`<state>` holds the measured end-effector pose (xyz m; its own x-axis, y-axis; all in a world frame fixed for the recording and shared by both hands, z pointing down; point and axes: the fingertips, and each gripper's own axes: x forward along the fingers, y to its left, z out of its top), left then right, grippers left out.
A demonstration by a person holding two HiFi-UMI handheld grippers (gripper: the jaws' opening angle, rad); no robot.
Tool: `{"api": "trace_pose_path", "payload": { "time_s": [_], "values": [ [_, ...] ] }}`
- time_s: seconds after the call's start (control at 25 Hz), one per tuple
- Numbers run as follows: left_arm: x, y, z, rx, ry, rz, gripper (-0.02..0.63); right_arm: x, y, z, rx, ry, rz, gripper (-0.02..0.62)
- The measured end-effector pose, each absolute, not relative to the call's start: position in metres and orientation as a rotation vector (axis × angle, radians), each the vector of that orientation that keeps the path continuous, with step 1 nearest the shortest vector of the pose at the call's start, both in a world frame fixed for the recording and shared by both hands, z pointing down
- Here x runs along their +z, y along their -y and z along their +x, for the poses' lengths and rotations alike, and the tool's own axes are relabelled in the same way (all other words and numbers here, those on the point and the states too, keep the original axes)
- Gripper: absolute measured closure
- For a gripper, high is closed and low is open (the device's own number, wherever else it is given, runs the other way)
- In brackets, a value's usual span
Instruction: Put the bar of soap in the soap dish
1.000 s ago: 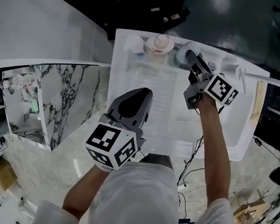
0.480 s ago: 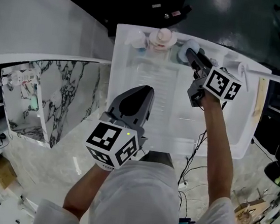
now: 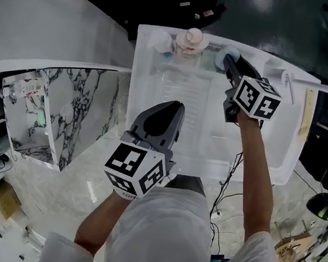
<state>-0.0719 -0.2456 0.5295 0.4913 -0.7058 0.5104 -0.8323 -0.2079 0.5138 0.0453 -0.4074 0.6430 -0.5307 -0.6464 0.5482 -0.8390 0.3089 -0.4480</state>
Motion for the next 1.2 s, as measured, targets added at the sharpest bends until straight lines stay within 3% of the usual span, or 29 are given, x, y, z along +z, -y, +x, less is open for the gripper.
{"api": "trace_pose_path", "payload": {
  "time_s": [1.2],
  "values": [
    [0.500,0.232,-0.071,0.213,1.311,1.988,0.577,0.577,0.373,0.050,0.970,2.459,1.402,0.434]
  ]
}}
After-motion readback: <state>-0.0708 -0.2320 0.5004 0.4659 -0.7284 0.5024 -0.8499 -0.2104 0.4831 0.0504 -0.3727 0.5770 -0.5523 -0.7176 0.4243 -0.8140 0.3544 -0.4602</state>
